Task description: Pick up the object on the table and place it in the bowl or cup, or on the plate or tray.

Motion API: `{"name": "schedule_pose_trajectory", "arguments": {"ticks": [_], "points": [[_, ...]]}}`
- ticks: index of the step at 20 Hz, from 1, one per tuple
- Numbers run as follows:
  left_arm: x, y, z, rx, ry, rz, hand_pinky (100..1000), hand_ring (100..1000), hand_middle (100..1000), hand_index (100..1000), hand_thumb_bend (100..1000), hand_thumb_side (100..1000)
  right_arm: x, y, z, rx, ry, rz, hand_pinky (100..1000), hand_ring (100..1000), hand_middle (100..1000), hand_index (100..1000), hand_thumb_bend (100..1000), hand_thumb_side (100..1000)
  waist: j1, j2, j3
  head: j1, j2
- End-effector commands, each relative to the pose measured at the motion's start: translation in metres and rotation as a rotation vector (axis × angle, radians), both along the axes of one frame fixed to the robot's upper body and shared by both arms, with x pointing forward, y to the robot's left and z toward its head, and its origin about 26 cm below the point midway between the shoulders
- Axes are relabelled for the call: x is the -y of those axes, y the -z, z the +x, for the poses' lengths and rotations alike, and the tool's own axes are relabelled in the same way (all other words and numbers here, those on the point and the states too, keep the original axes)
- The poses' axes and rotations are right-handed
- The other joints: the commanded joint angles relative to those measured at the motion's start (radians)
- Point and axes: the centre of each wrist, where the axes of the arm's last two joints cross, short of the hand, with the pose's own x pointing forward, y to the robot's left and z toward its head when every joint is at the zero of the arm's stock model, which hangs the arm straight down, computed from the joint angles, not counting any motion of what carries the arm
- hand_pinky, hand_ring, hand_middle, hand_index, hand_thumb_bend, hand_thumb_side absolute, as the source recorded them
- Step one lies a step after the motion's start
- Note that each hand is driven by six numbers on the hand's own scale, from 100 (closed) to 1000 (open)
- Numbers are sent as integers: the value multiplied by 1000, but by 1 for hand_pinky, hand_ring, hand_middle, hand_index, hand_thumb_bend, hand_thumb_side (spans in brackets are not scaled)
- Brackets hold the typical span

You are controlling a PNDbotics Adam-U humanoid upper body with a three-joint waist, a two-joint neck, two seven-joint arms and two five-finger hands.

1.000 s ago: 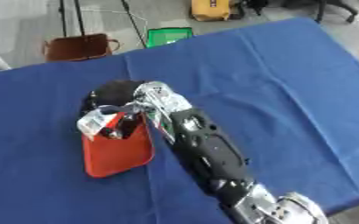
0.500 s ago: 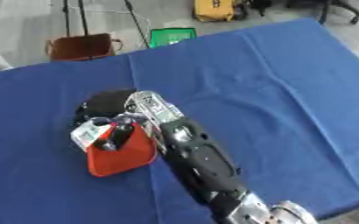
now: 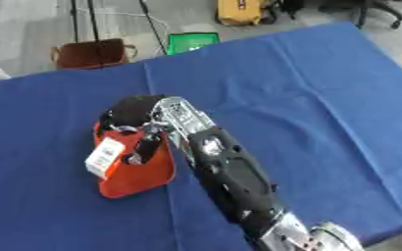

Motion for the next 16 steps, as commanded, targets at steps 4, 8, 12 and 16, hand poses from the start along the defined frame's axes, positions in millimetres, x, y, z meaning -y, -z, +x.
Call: {"name": "schedule_pose_trajectory", "arguments": {"ticks": [4,8,12,16], "points": [[-2,-7,0,23,1,12,652,866,782,845,311,1000,9,-21,5,52,36,-1,941,867,821,892,277,266,0,-26,-3,-1,-13],[-2,-7,0,23,1,12,651,866,782,845,312,1000,12,-23,7,53,54,-4,941,866,815,889,237,251,-1,-28,-5,-2,-12],[-2,-7,0,22,0,12,651,866,782,845,312,1000,16,-28,9,64,59,17,924,842,805,879,255,289,-1,-29,-5,-1,-12],[-3,-7,-1,21,-3,11,651,867,782,845,312,1000,31,-48,10,155,61,146,889,799,792,867,217,363,-1,-30,-7,2,-11]]}}
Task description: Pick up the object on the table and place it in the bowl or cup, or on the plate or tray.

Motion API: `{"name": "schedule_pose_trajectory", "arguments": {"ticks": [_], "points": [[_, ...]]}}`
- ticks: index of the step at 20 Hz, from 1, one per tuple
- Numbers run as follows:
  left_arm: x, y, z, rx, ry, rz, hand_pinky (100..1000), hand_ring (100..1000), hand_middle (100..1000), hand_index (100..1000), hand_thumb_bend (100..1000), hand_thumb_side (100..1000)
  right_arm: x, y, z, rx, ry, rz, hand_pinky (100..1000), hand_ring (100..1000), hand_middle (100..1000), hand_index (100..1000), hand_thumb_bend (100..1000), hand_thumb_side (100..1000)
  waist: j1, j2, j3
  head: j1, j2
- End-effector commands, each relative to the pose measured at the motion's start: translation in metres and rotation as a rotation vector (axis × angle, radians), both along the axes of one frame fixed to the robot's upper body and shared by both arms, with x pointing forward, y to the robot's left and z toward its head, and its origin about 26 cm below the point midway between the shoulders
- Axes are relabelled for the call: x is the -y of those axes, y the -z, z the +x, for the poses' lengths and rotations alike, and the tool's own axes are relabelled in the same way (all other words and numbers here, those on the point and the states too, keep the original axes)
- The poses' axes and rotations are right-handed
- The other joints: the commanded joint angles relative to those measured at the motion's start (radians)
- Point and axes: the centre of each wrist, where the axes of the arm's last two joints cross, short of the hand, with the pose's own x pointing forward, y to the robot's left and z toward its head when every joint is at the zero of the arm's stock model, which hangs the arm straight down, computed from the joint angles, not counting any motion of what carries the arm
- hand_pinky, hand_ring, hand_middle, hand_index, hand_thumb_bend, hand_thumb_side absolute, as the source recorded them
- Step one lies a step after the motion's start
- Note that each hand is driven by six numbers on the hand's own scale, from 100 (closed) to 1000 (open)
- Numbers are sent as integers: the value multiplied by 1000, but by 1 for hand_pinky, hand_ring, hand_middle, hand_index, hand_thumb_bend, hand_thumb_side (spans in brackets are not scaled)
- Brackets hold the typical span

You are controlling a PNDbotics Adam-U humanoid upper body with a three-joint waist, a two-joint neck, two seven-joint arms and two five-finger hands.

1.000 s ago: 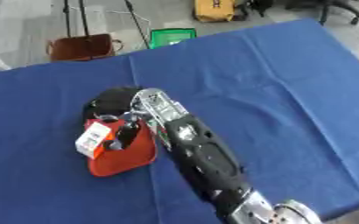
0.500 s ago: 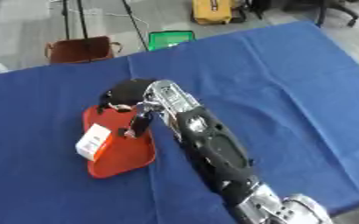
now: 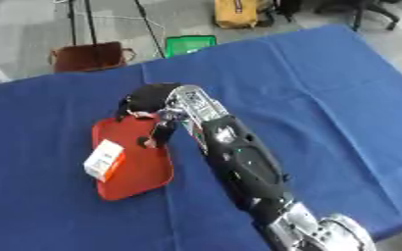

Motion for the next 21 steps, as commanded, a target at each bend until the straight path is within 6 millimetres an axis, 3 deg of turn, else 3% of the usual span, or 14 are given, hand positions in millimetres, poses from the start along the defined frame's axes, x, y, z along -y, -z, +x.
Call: {"name": "schedule_pose_trajectory", "arguments": {"ticks": [1,5,6,9,10,11,21], "points": [[-3,-7,-1,21,-4,12,651,867,782,845,312,1000,15,-32,1,121,3,137,877,782,787,863,218,357,1,-25,-2,5,-11],[-4,-7,-1,21,-7,12,651,868,783,845,311,1000,37,-40,3,187,39,333,844,743,779,853,178,355,1,-27,-5,11,-12],[-4,-7,-1,21,-7,12,651,869,784,846,310,1000,40,-41,3,195,47,365,822,716,774,847,100,389,1,-28,-5,12,-12],[-4,-6,-1,21,-11,11,651,869,787,847,308,1000,55,-46,3,238,91,528,784,668,759,834,100,426,4,-31,-7,15,-14],[-5,-6,-1,22,-11,10,651,869,787,847,308,1000,59,-47,2,246,105,585,762,642,761,829,100,618,5,-32,-7,14,-15],[-5,-7,-1,22,-13,9,651,870,790,854,303,1000,65,-48,1,254,119,656,742,634,750,830,100,448,6,-35,-6,14,-14],[-11,-8,-3,33,-56,-19,650,885,817,921,283,997,85,-61,-11,275,156,900,680,607,769,845,100,541,7,-60,4,14,-16]]}}
